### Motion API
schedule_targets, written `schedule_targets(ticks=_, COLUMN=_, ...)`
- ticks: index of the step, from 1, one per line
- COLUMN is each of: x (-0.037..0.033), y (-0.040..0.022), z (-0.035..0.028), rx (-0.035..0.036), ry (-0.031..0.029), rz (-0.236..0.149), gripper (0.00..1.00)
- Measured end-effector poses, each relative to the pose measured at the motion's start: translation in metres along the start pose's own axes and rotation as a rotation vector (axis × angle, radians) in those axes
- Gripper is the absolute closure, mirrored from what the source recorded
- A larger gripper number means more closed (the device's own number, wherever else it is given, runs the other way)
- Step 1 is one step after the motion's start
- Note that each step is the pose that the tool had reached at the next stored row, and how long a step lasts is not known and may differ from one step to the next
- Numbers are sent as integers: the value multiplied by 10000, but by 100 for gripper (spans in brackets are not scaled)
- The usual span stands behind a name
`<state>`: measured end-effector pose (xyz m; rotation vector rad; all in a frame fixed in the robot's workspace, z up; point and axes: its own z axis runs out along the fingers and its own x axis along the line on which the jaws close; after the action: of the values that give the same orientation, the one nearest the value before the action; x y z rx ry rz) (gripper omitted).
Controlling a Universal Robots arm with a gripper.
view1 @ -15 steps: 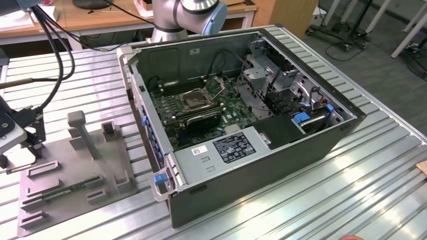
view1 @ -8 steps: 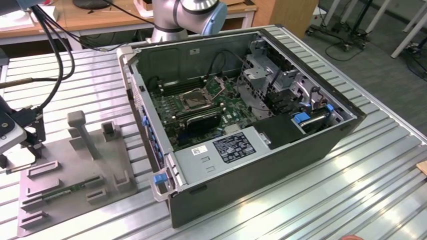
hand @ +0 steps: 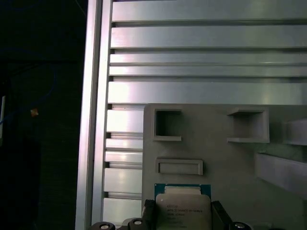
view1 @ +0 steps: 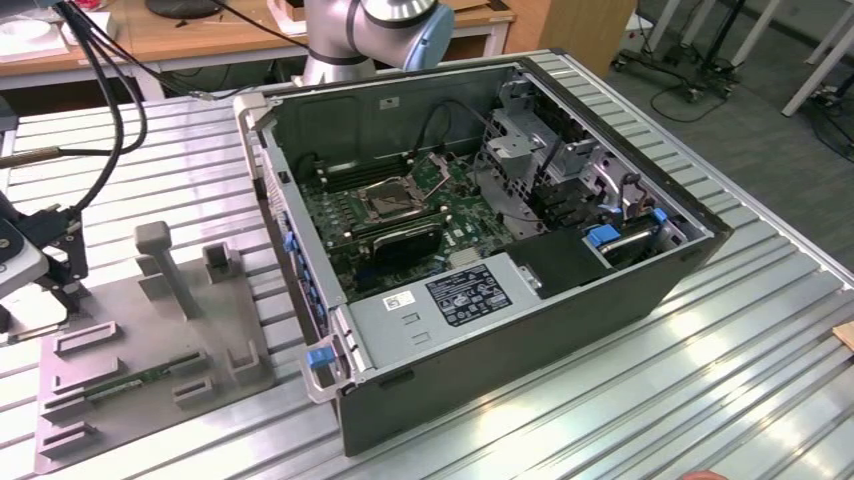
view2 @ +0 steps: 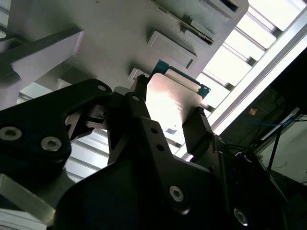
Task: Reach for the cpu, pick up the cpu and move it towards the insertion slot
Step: 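Pick up the cpu and move it towards the insertion slot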
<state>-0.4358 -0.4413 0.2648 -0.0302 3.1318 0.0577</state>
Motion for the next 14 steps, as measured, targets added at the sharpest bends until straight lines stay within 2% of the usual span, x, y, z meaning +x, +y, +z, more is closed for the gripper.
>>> schedule_targets(ticks=2, x=-1, y=3, z=-82, rx=0, ry=1, rz=0, gripper=46)
schedule_targets(ticks=10, x=-1, y=3, z=-91, rx=2, ry=3, rz=0, gripper=46)
schedule_targets(ticks=14, x=-1, y=6, z=-154, rx=1, ry=2, rz=0, gripper=46)
